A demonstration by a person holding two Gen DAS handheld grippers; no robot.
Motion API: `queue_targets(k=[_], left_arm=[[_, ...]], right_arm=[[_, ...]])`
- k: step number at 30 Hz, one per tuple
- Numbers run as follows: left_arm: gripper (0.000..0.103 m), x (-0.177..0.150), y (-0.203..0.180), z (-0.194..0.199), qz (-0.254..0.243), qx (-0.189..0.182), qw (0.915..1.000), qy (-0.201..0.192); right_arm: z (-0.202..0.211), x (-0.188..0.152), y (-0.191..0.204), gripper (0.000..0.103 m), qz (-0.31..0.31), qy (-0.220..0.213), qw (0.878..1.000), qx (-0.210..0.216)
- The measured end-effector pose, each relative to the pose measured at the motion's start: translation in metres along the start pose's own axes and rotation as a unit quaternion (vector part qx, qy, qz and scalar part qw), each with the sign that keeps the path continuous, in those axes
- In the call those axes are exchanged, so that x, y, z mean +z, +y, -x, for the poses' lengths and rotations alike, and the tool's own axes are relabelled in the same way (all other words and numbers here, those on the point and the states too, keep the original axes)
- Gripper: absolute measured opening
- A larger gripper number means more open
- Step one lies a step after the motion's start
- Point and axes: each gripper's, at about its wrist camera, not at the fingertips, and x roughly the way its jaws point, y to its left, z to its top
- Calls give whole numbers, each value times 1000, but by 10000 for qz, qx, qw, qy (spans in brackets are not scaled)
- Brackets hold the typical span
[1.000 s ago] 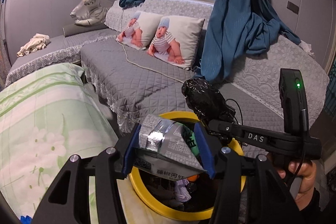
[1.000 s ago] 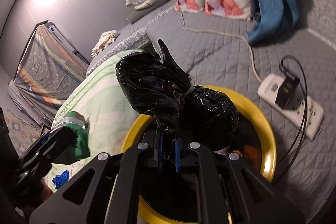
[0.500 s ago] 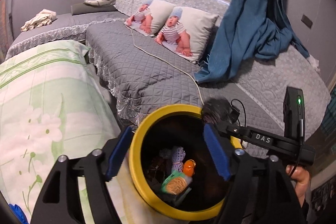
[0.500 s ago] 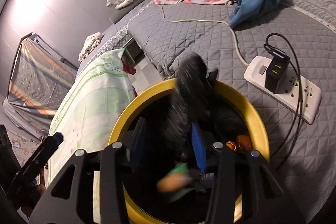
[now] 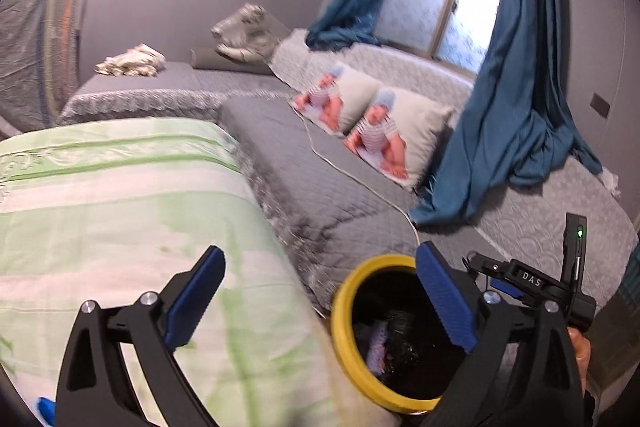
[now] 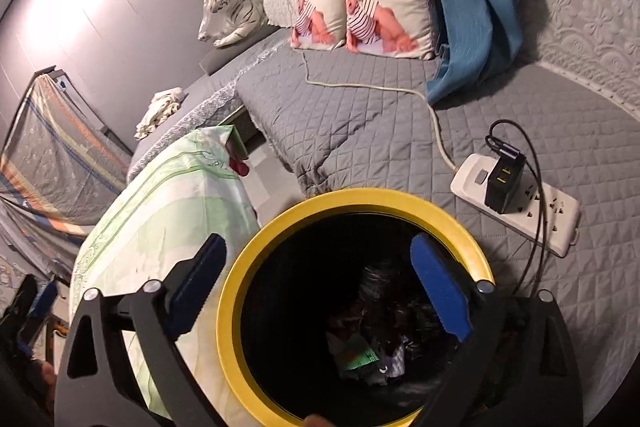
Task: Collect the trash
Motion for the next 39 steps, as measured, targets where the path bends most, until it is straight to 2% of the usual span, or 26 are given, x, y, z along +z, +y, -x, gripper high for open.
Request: queue_targets(k=[2,6,8,11,16,20,25,28,31,36,39], left_arm=[[95,2,12,18,20,137,9997,-204],[95,3,35,54,-12,593,9966,-573],[95,1,45,68,-71,771,9945,-710],[95,-5,63,93,-19,1228,9874,-994],[95,-13,80,129,52,1630,9786,-1254],[95,-19,79,160,-14,2031,9670,-1535],[95,-27,77,193,56,2319,9578,-1700],[95,-31,77,207,132,2427,9543,-1736],[95,-35,73,220,132,2593,9473,-1877],[95,-42,66,236,261,2628,9424,-2054],[95,-45,59,238,228,2642,9403,-2134]], right_arm=[[2,-3,8,93,79,-91,9997,-220],[11,-19,32,94,441,-623,9935,-846],[16,-28,48,94,645,-846,9895,-981],[24,-44,82,94,1087,-1106,9814,-1134],[45,-72,147,95,1853,-1303,9718,-652],[73,-97,197,95,2261,-1726,9566,-628],[102,-120,232,95,2415,-2163,9439,-624],[116,-128,240,95,2340,-2440,9392,-596],[129,-133,242,95,2198,-2626,9384,-467],[144,-141,233,95,1910,-2848,9389,-288],[146,-146,231,95,1875,-2951,9363,-318]])
